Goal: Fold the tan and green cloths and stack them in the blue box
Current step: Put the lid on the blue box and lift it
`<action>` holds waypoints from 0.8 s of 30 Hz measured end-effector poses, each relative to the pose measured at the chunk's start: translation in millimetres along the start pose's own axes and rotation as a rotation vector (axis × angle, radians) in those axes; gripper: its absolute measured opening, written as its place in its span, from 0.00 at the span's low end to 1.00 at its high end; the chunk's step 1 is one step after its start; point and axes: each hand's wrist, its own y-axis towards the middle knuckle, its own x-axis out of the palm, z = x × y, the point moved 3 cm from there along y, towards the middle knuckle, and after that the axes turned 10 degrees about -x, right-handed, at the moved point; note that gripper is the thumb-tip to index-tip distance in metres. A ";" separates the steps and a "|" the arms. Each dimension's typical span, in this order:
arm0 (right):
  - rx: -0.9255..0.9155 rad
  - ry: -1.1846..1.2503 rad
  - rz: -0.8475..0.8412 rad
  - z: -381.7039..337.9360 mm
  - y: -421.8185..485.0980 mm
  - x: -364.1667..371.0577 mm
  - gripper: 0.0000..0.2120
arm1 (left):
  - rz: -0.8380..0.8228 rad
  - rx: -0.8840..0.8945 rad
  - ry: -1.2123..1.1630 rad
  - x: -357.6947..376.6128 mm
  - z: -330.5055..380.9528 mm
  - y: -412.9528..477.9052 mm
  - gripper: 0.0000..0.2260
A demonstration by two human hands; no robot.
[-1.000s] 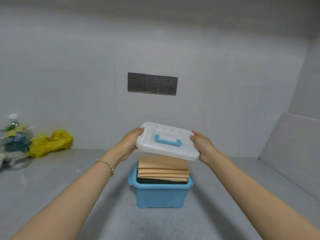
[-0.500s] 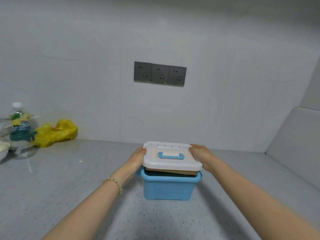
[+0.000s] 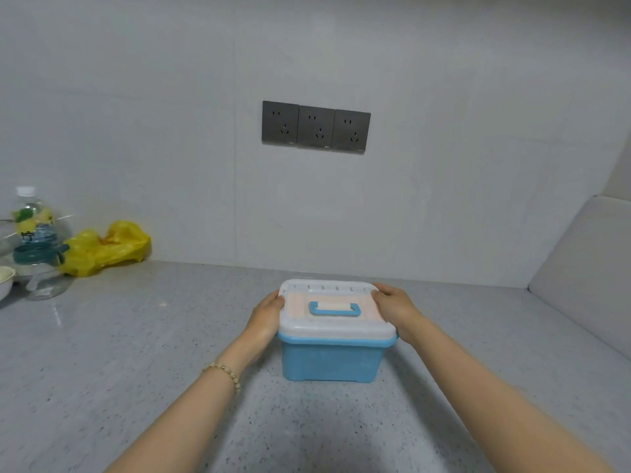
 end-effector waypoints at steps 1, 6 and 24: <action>0.000 -0.015 -0.002 1.2 1.7 -0.4 0.14 | 0.001 0.003 -0.005 -0.3 -0.6 0.1 0.13; -0.046 -0.066 -0.019 14.3 5.0 1.9 0.14 | 0.001 0.042 0.056 -1.3 -6.1 2.3 0.13; -0.092 -0.378 -0.064 11.7 7.6 6.6 0.15 | 0.009 0.375 0.965 31.2 43.7 3.3 0.20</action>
